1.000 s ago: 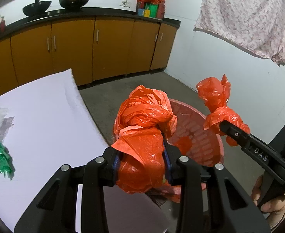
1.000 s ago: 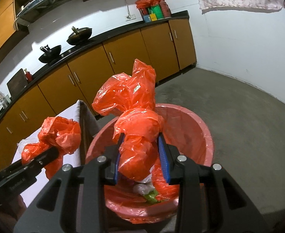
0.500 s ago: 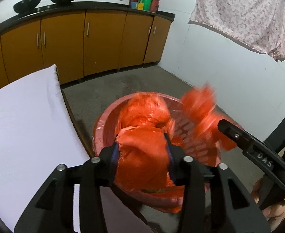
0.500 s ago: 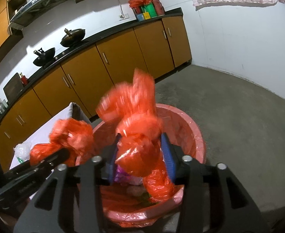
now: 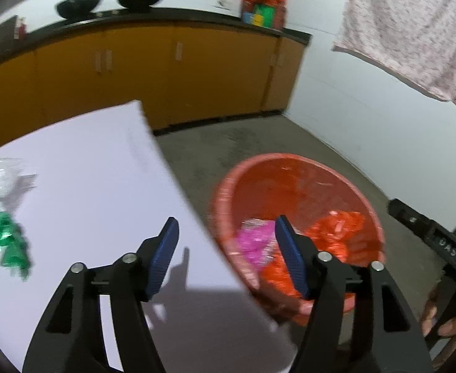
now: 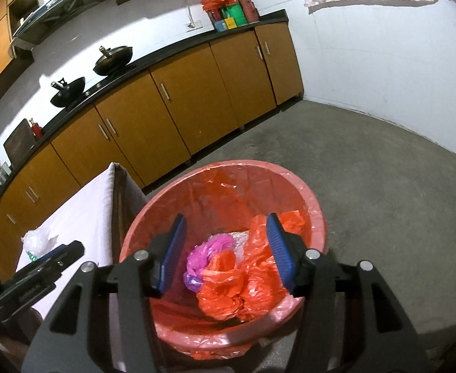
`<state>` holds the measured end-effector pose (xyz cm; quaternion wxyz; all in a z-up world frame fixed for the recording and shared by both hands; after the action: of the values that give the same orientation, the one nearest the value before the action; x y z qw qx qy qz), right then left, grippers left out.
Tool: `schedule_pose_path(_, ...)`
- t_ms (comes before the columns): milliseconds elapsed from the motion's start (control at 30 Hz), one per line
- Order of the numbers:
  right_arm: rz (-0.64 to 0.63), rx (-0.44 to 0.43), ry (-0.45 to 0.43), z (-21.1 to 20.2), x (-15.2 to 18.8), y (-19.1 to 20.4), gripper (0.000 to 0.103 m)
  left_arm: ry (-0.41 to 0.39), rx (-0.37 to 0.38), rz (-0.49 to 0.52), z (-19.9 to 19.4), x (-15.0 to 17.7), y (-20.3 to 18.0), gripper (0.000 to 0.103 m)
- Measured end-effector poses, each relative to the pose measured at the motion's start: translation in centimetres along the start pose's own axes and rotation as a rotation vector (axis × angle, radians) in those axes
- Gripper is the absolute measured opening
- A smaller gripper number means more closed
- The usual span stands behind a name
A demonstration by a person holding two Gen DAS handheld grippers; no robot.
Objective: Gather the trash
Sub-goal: 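Grasp the green bag with the left gripper while the right gripper reaches for bubble wrap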
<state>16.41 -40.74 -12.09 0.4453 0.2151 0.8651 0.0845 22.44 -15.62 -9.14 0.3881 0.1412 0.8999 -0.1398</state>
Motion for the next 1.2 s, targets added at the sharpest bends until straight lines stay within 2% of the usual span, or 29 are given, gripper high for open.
schedule_pose_path(100, -0.013, -0.006, 0.003, -0.2, 0.2, 0.5, 0.053, -0.042, -0.105, -0.038, -1.6, 0.4, 3.1, 0.079)
schedule_pose_path(267, -0.025, -0.021, 0.020, 0.0, 0.7, 1.4, 0.054, -0.083, -0.297, -0.162, -3.9, 1.1, 10.4, 0.087)
schedule_pose_path(333, -0.034, -0.027, 0.027, 0.2, 0.7, 1.8, 0.054, -0.080, -0.393, -0.223, -4.4, 1.4, 14.0, 0.087)
schedule_pose_path(433, -0.054, -0.036, 0.036, 0.3, 1.0, 2.8, 0.054, -0.047, -0.472, -0.314, -4.3, 2.0, 18.4, 0.089)
schedule_pose_path(600, -0.089, -0.046, 0.048, 0.5, 1.2, 4.5, 0.054, 0.038, -0.472, -0.415, -3.0, 3.1, 22.5, 0.089)
schedule_pose_path(767, -0.126, -0.048, 0.057, 0.7, 1.4, 6.1, 0.054, 0.087, -0.460, -0.431, -1.3, 3.6, 23.6, 0.087)
schedule_pose_path(833, -0.136, -0.047, 0.059, 0.9, 1.3, 6.7, 0.054, 0.100, -0.441, -0.441, -0.7, 3.7, 23.5, 0.077)
schedule_pose_path(933, -0.149, -0.052, 0.067, 1.3, 1.4, 7.7, 0.054, 0.103, -0.432, -0.433, -0.8, 4.0, 23.9, 0.054)
schedule_pose_path(967, -0.154, -0.054, 0.069, 1.4, 1.5, 8.0, 0.054, 0.103, -0.410, -0.427, -0.9, 4.1, 24.0, 0.039)
schedule_pose_path(1000, -0.162, -0.060, 0.072, 1.6, 1.6, 8.7, 0.054, 0.103, -0.403, -0.424, -1.1, 4.1, 24.1, 0.033)
schedule_pose_path(1100, -0.180, -0.087, 0.081, 2.0, 1.9, 10.4, 0.054, 0.086, -0.369, -0.431, -2.2, 4.6, 24.8, 0.027)
schedule_pose_path(1200, -0.210, -0.123, 0.090, 2.6, 2.3, 12.8, 0.054, 0.060, -0.370, -0.434, -4.1, 5.6, 25.9, 0.027)
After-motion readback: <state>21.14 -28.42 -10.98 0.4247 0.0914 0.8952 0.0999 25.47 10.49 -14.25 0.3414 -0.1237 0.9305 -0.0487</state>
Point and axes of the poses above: each gripper's, at about its wrist camera, not at the fingertips, and z roughly the way its jaws point, y to its left, x to its underside, the point moved 3 cm from there along z, roughly the way its jaws point, and after that the axes turned 2 degrees about y, right-handed, at the moved point
